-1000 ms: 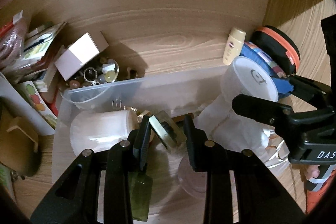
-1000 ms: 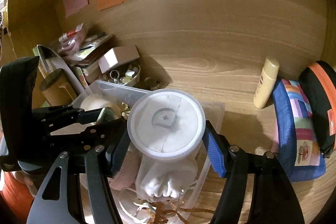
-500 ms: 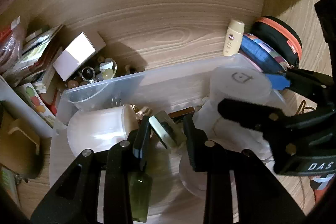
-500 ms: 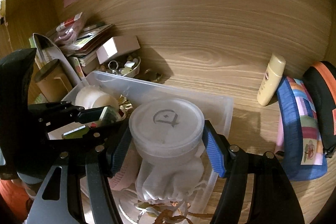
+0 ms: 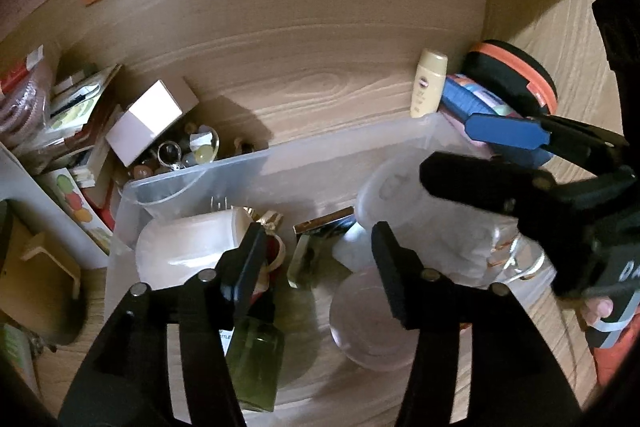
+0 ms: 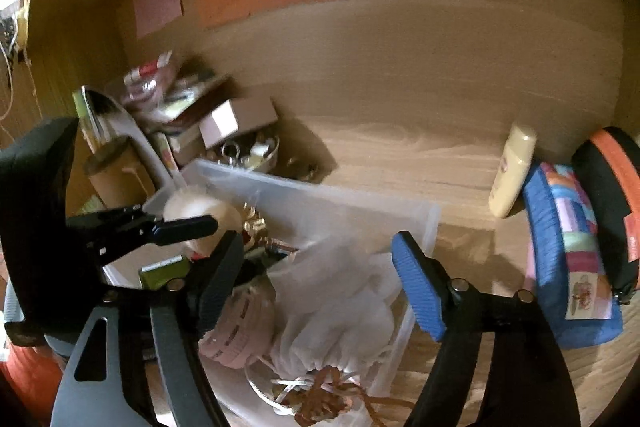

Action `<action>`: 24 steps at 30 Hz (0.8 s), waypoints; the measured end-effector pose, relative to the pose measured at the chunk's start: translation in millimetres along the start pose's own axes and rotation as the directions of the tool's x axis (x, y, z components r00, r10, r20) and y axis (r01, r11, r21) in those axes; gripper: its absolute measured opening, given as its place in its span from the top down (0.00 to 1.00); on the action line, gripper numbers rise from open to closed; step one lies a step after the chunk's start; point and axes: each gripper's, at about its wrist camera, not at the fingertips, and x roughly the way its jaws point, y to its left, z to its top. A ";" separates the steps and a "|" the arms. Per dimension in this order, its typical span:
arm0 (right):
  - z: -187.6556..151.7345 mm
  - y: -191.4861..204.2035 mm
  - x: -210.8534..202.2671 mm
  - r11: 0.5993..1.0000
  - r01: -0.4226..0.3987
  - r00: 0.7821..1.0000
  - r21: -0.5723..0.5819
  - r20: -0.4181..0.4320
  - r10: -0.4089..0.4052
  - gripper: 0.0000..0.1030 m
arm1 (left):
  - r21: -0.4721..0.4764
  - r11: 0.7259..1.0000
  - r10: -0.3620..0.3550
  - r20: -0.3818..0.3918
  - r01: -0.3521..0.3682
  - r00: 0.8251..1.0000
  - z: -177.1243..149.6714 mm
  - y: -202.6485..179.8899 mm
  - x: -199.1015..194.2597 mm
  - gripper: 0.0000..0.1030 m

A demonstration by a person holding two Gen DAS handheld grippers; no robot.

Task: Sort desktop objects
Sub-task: 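Lower the tin into the box with the left tool while the right tool releases the container inside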

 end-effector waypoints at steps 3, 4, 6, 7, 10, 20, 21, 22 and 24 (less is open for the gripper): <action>1.6 -4.0 -3.0 1.000 0.014 1.000 0.019 0.009 -0.014 0.22 | -0.022 1.000 -0.017 0.000 0.017 1.000 0.6 2.2 -1.2 0.36; 2.2 -4.7 -3.4 1.000 0.021 1.000 0.023 0.010 -0.021 0.21 | -0.028 0.999 -0.020 0.001 0.020 1.000 0.9 2.6 -1.9 0.35; 3.4 -5.3 -4.0 0.999 0.030 0.999 0.026 0.011 -0.031 0.21 | -0.029 0.999 -0.016 0.009 0.016 1.000 2.4 3.1 -4.2 0.33; 3.9 -5.5 -4.8 0.999 0.032 0.999 0.027 0.012 -0.033 0.21 | -0.029 1.000 -0.011 0.013 0.011 1.000 2.8 2.9 -5.4 0.30; 5.8 -5.4 -7.6 0.999 0.029 1.000 0.029 0.009 -0.030 0.18 | -0.033 0.999 0.015 0.026 -0.015 1.000 4.8 4.4 -11.7 0.23; 12.5 13.1 -38.9 0.999 0.037 0.996 0.001 0.079 -0.037 0.00 | -0.049 0.995 0.091 0.083 -0.087 0.992 0.4 10.1 -56.6 0.06; 12.9 14.9 -43.3 0.999 0.040 0.996 0.003 0.085 -0.040 0.00 | -0.054 0.994 0.100 0.089 -0.096 0.991 -0.8 11.1 -61.4 0.06; 12.9 16.5 -46.8 0.999 0.046 0.995 0.004 0.088 -0.046 0.00 | -0.060 0.993 0.109 0.095 -0.103 0.989 -2.1 12.2 -66.8 0.06; 11.8 19.8 -55.9 0.998 0.057 0.994 0.005 0.098 -0.057 0.00 | -0.082 0.991 0.114 0.113 -0.106 0.987 -6.2 15.1 -79.5 0.06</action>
